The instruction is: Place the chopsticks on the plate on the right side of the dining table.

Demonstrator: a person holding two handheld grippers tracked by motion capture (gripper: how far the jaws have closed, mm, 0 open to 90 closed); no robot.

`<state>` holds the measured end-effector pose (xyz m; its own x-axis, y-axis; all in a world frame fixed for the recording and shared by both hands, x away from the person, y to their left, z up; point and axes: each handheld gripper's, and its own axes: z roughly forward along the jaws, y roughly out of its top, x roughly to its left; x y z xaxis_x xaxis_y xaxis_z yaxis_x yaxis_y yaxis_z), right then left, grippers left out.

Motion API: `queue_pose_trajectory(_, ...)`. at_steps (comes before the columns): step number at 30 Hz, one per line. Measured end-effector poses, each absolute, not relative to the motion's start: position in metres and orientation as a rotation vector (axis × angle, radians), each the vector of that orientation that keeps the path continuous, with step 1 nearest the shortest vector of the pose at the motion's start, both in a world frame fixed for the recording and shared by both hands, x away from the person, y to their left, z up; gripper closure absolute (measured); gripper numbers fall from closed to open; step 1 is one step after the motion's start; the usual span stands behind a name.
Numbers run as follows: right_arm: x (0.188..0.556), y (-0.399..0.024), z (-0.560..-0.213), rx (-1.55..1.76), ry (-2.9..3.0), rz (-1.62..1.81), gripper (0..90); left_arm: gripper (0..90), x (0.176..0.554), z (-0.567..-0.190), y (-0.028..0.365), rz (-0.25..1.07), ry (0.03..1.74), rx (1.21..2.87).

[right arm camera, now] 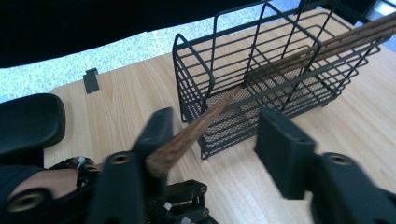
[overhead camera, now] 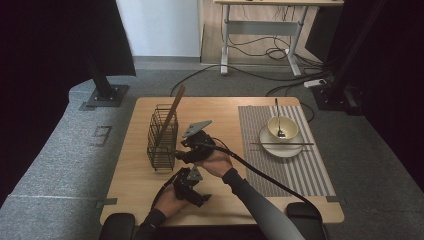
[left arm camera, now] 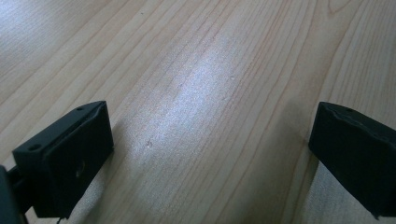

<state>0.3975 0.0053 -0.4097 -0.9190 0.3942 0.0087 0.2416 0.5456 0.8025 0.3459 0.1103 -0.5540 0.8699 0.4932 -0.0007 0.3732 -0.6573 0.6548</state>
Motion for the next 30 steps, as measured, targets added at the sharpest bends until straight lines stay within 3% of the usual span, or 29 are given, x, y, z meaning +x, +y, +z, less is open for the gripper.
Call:
queue_pose_trajectory(5,0.4,0.005,-0.409,0.522,2.569,1.303,62.1,0.0,0.346,-0.554,0.11,0.233,0.621,2.358)
queue_pose_trajectory(16,0.409,0.009,-0.413,0.49,2.542,1.333,77.4,0.0,0.346,-0.554,0.111,0.232,0.619,2.363)
queue_pose_trajectory(30,0.409,0.001,-0.404,0.467,2.514,1.337,82.9,0.0,0.346,-0.554,0.111,0.231,0.618,2.363)
